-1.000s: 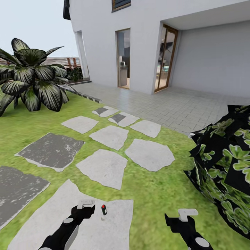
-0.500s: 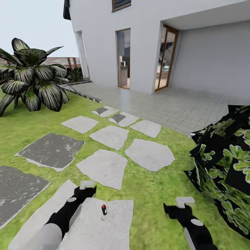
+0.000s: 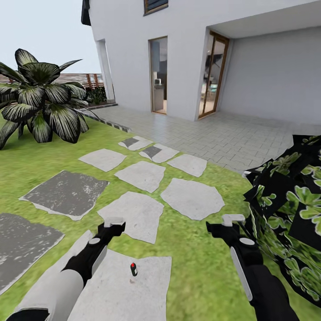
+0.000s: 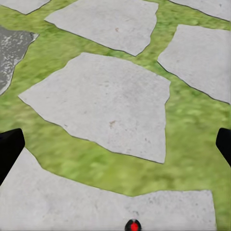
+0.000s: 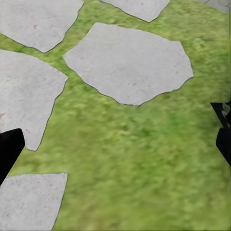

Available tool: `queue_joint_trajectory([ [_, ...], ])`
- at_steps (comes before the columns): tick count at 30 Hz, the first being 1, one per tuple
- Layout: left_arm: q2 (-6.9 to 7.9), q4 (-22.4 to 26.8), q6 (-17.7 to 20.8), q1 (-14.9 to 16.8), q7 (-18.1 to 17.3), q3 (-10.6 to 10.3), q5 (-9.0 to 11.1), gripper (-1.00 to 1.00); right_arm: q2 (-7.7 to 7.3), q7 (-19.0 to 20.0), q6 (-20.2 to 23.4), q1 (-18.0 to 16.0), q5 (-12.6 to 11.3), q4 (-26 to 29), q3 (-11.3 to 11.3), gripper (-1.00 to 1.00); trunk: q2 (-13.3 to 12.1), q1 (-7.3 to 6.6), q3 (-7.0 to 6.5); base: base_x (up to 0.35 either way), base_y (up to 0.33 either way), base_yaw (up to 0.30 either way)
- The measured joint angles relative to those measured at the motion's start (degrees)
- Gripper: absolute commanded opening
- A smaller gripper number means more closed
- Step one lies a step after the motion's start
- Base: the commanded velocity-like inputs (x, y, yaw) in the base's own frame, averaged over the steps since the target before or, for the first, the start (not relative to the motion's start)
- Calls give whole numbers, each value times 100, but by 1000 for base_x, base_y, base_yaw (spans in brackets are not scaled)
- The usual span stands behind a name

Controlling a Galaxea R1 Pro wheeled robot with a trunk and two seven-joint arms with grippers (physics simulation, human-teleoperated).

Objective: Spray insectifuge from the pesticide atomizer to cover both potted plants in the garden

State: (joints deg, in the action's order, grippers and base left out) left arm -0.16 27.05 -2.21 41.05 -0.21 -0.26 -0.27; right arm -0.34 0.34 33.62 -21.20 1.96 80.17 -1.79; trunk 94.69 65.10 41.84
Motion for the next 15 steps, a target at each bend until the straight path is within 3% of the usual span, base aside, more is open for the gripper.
queue_joint_trajectory([
  [15,9,15,-159,-136,5,2,-2,100,26,-18,8,9,3,175,19,100,0,0,8,0,0,0],
])
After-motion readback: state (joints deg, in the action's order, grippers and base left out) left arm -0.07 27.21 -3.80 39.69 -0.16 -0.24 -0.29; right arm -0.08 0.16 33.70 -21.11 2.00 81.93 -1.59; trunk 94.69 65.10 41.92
